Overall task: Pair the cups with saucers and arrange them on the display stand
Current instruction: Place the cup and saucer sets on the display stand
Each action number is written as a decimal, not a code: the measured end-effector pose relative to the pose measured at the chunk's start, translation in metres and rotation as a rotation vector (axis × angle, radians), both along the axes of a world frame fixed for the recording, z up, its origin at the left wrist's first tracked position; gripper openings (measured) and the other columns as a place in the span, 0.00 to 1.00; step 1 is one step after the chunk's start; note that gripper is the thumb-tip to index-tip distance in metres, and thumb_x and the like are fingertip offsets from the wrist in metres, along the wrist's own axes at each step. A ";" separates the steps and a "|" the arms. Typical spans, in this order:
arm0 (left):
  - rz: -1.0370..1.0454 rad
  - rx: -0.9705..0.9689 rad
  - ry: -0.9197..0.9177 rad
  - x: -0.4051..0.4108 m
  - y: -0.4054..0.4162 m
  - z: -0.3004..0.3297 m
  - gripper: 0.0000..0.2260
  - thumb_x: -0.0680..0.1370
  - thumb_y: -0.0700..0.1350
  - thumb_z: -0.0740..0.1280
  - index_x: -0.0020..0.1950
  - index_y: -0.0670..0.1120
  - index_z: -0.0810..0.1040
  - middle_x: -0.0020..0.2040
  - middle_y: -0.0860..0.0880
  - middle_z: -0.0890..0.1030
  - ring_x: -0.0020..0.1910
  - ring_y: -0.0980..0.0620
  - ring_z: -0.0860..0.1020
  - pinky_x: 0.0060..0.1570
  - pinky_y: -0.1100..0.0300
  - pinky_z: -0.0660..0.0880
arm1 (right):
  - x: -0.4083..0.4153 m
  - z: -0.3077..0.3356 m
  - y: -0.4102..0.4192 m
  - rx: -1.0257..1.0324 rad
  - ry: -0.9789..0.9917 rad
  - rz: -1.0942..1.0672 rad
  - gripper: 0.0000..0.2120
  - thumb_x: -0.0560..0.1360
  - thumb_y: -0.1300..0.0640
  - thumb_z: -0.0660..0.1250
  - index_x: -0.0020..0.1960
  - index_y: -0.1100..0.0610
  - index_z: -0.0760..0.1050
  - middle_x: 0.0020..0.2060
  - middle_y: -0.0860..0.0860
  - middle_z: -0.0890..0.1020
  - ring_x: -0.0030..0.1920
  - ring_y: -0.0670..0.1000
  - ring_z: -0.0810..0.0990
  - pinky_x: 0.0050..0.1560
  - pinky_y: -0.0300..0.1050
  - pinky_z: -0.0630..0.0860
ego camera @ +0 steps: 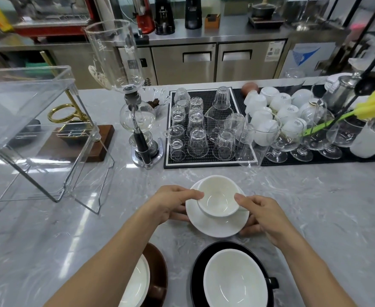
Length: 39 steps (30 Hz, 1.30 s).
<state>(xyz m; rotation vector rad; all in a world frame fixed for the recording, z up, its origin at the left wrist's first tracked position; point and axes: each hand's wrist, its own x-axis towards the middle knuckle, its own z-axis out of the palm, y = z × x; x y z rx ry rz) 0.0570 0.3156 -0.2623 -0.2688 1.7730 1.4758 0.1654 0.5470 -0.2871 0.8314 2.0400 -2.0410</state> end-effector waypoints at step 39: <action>0.443 0.132 0.433 0.114 -0.132 0.102 0.12 0.67 0.39 0.81 0.49 0.41 0.87 0.44 0.40 0.88 0.39 0.44 0.87 0.33 0.54 0.83 | 0.015 0.125 -0.111 0.060 0.326 0.330 0.25 0.64 0.45 0.81 0.53 0.59 0.82 0.44 0.74 0.77 0.27 0.54 0.80 0.30 0.53 0.83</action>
